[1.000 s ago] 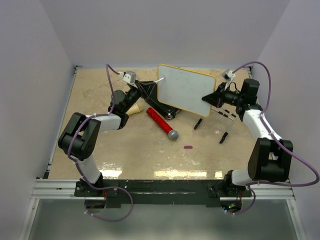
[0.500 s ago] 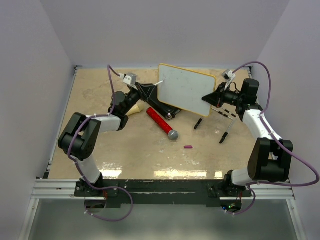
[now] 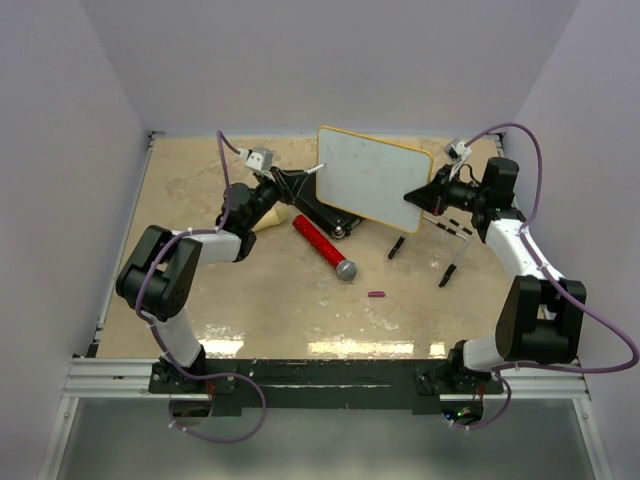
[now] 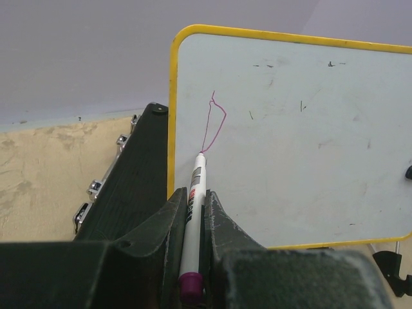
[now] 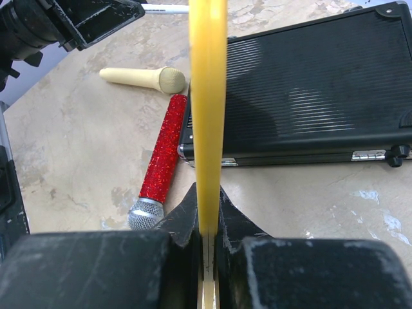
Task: Write a sentence on the whiteboard
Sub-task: Write with the whiteboard marker without the cap on the whiteboard.
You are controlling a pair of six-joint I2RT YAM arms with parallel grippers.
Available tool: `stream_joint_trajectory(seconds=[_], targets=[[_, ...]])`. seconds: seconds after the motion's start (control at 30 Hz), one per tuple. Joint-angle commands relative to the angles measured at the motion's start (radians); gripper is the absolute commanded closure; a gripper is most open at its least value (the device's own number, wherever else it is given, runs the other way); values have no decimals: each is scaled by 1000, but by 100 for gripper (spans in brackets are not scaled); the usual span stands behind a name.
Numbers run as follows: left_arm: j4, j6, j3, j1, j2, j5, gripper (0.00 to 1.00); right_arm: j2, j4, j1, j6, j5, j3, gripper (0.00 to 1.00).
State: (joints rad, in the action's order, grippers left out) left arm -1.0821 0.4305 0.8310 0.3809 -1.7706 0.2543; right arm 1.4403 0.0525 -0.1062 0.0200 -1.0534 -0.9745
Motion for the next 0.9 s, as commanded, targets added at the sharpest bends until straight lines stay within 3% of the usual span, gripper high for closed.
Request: stream_joint_trajectory(seconds=[0.0, 0.67, 0.87], targets=[[-32, -18, 34, -8, 5, 13, 100, 12, -16, 5, 35, -2, -27, 100], [14, 5, 71, -7, -50, 137, 100, 14, -16, 5, 35, -2, -29, 100], [39, -10, 56, -8, -46, 114, 100, 12, -17, 7, 35, -3, -29, 100]])
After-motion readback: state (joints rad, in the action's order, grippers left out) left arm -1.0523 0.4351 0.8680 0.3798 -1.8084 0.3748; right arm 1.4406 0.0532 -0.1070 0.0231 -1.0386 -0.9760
